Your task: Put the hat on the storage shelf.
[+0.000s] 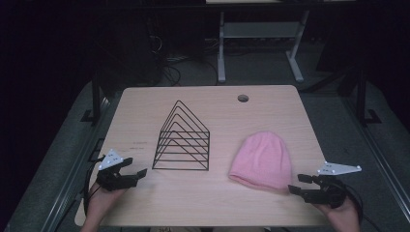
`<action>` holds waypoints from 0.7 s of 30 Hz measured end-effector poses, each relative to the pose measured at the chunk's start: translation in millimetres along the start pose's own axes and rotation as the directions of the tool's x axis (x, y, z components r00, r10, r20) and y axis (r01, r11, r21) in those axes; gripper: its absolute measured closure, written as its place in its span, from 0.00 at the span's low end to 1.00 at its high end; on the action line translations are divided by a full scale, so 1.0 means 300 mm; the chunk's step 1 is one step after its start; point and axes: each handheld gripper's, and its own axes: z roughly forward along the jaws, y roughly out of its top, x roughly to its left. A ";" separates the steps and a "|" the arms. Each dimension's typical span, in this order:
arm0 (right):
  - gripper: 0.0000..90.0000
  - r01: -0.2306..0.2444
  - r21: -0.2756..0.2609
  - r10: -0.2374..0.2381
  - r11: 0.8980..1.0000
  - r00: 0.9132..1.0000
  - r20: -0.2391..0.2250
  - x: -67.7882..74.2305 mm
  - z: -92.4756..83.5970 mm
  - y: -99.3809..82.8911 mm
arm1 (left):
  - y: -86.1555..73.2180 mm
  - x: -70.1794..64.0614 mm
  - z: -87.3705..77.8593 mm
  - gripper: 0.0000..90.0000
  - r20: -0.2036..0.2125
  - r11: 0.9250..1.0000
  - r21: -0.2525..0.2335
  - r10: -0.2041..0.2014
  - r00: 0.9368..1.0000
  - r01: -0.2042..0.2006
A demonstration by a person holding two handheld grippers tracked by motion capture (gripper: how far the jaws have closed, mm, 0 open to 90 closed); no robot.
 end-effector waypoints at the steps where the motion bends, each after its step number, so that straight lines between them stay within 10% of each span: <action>1: 0.37 0.000 0.000 0.000 1.000 1.000 0.000 0.000 0.000 0.000 | 0.000 0.000 0.000 0.27 0.000 1.000 0.000 0.000 1.000 0.000; 21: 0.28 0.040 0.031 -0.040 0.999 0.999 0.002 0.024 0.023 0.145 | -0.004 -0.004 -0.012 0.27 -0.018 1.000 0.007 0.011 1.000 -0.011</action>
